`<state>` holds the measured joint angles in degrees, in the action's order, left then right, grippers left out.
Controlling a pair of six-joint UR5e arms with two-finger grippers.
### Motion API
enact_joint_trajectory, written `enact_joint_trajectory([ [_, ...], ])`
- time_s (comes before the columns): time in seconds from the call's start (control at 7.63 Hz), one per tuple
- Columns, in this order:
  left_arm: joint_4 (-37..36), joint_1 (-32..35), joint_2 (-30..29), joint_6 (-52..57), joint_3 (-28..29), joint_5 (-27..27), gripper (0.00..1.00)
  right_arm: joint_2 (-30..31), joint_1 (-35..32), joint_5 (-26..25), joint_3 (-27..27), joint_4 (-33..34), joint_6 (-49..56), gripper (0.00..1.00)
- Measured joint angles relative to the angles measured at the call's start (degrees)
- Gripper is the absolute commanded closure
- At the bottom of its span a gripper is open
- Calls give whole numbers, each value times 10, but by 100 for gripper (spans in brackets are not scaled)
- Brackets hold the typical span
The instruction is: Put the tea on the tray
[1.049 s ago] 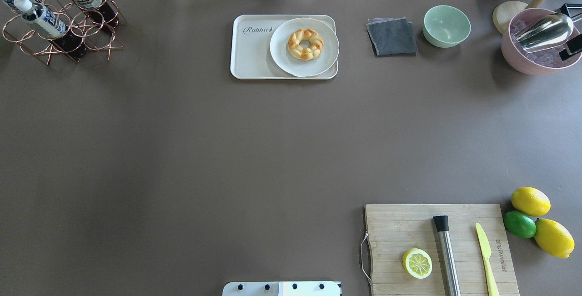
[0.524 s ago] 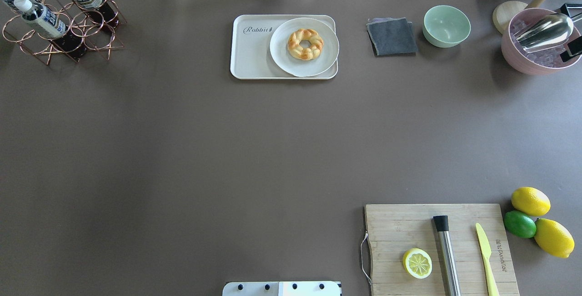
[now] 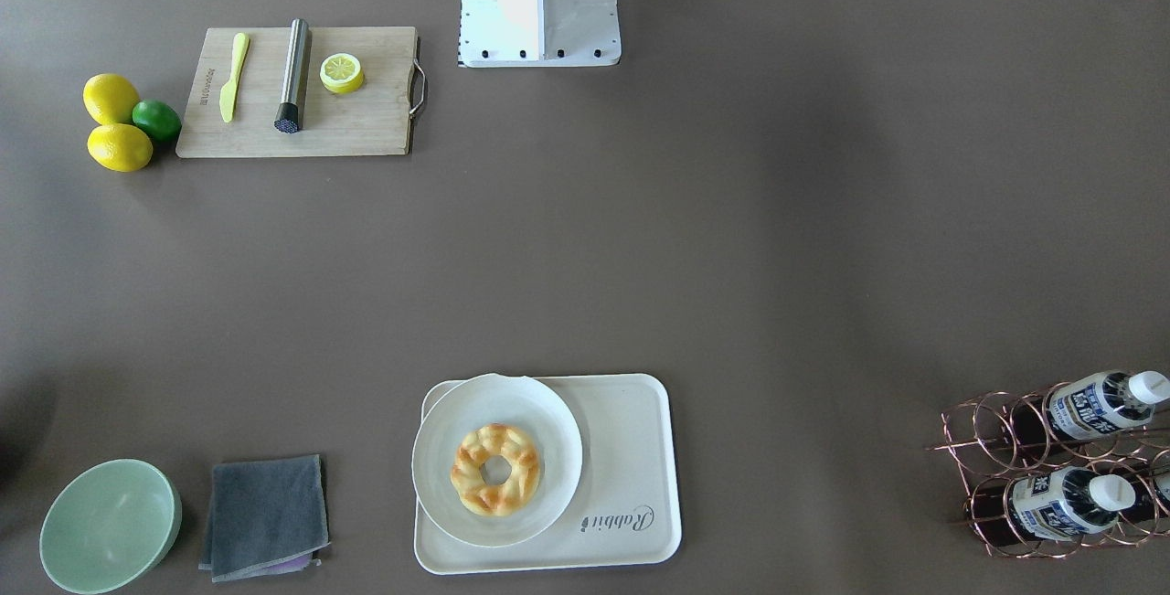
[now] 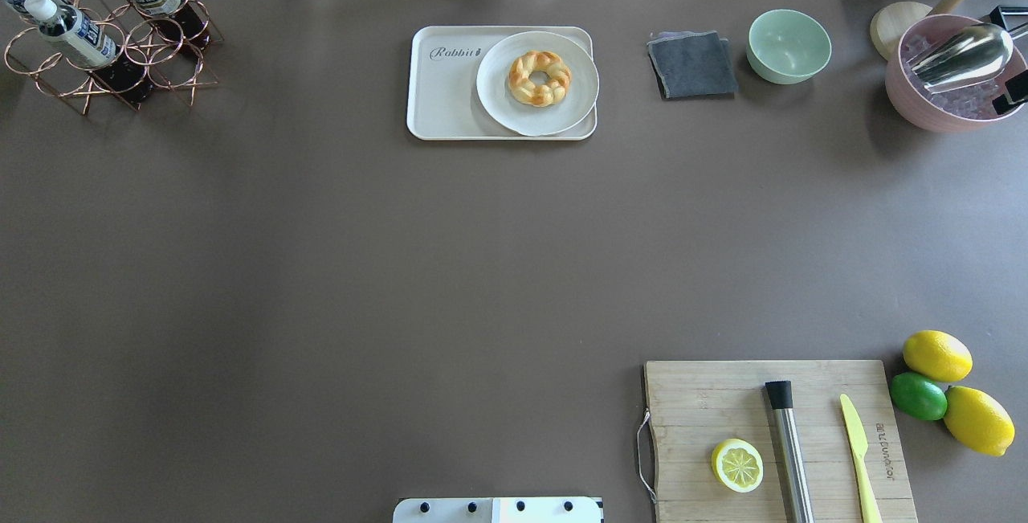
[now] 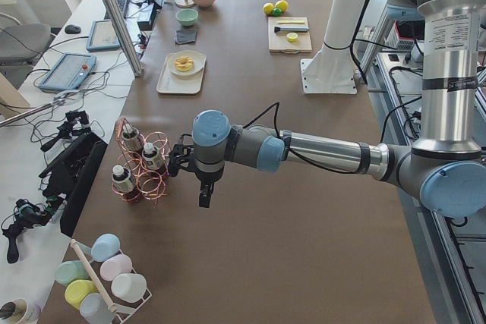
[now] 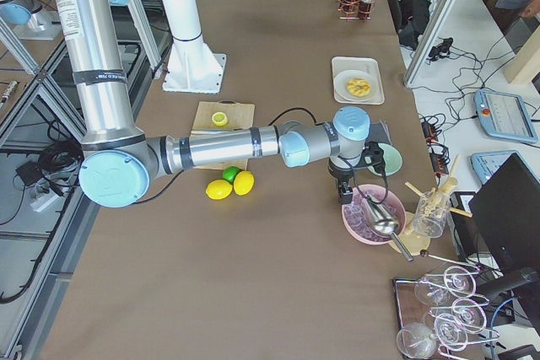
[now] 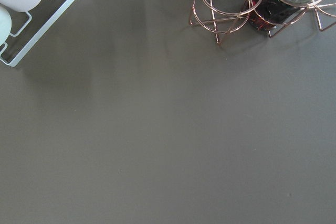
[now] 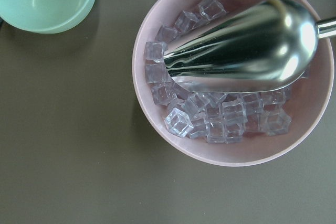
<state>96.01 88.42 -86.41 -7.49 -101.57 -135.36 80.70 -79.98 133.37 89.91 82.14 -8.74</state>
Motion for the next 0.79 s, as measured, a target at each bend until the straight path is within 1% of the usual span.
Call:
enact_joint_trajectory([
  [0.13,2,0,1,0,-3,0,2,1,0,0,-2,0,2,0],
  [0.39,3,1,19,-1,-29,0,2,-1,0,4,-3,0,4,0],
  [0.66,3,0,41,-5,-62,1,3,3,0,4,14,1,0,0],
  [0.79,3,0,45,-6,-68,1,3,6,0,6,27,3,-1,0],
])
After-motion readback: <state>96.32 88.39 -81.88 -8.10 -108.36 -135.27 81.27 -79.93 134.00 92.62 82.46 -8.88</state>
